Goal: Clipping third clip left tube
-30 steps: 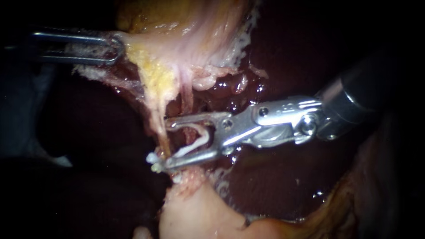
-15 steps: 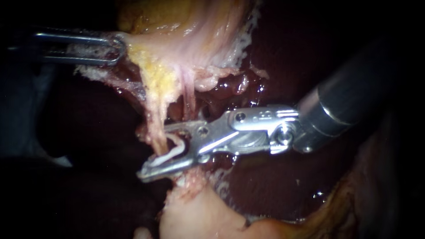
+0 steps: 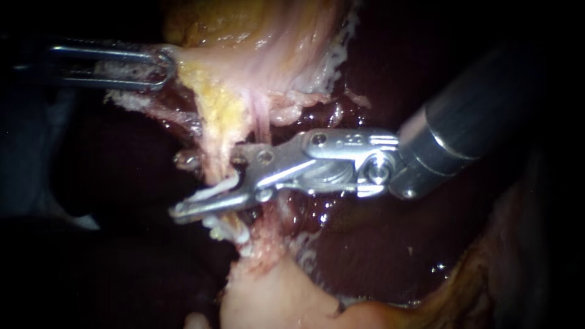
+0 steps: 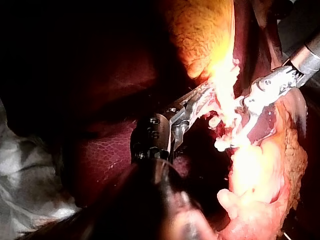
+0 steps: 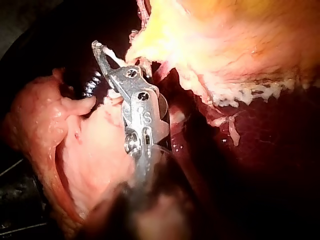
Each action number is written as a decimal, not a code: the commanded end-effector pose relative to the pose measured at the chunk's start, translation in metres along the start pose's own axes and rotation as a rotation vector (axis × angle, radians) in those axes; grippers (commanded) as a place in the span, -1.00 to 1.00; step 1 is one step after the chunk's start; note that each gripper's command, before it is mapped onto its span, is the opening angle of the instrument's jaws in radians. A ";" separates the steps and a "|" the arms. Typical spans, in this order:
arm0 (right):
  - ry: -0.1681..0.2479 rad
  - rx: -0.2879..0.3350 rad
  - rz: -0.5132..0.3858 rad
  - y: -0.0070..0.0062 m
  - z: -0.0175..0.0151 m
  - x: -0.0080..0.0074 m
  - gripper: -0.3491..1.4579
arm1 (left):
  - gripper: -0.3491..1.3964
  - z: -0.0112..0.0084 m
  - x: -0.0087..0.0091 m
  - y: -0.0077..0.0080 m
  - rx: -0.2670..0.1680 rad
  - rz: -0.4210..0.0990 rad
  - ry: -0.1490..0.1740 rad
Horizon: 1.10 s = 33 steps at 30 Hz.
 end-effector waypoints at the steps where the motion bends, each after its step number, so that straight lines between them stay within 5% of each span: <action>1: 0.003 0.001 0.002 -0.0001 -0.0001 0.0003 -0.11 | -1.00 0.0000 0.0000 0.0000 -0.002 0.000 0.000; 13: 0.009 0.013 0.011 -0.0025 0.0000 0.0030 -0.12 | -1.00 0.0000 -0.0001 0.0000 -0.002 0.001 0.000; 25: 0.028 0.015 0.049 -0.0030 0.0001 0.0037 -0.14 | -1.00 0.0001 -0.0002 -0.0001 -0.001 0.001 0.000; 30: 0.028 0.017 0.066 -0.0032 0.0002 0.0037 -0.25 | -1.00 0.0001 -0.0003 -0.0001 -0.001 0.002 0.000; 33: 0.028 0.021 0.072 -0.0034 0.0001 0.0037 -0.49 | -1.00 0.0001 -0.0003 -0.0001 -0.001 0.002 0.000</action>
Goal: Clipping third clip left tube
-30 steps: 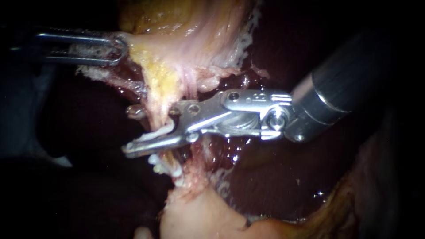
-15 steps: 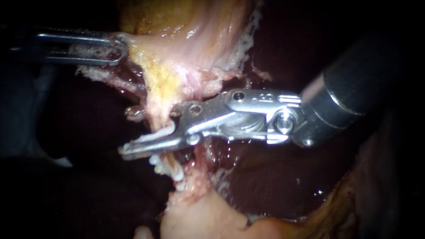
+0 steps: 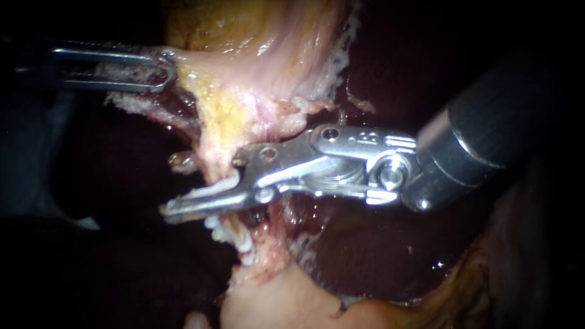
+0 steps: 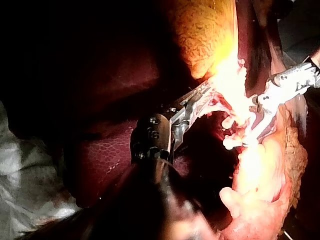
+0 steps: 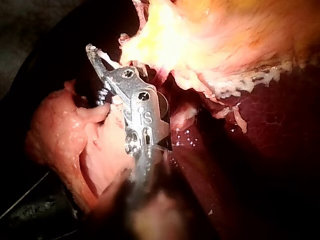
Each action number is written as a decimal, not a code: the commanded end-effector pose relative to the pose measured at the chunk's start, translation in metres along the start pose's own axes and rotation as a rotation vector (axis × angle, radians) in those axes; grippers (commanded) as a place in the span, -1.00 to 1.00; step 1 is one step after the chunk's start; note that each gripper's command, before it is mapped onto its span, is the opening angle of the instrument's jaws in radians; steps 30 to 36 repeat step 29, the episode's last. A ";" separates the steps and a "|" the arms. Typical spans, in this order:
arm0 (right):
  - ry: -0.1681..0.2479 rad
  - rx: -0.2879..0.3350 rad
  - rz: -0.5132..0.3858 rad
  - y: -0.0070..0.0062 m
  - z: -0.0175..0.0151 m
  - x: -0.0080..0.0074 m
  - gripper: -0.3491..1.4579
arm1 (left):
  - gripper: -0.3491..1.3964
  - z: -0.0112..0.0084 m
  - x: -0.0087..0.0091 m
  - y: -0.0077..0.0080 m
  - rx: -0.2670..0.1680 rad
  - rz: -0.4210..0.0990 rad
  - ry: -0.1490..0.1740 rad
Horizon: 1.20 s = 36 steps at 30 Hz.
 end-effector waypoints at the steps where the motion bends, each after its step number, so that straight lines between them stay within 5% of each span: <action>1: -0.002 0.002 -0.001 0.0000 -0.0001 -0.0001 -0.54 | -1.00 0.0000 0.0000 0.0000 0.001 0.000 0.000; 6: -0.002 0.011 0.106 -0.0001 -0.0004 -0.0001 -1.00 | -1.00 0.0000 0.0000 0.0000 0.001 0.000 0.000; 36: -0.015 0.010 0.129 0.0000 -0.0008 -0.0004 -1.00 | -1.00 0.0003 0.0001 0.0000 0.002 0.000 0.001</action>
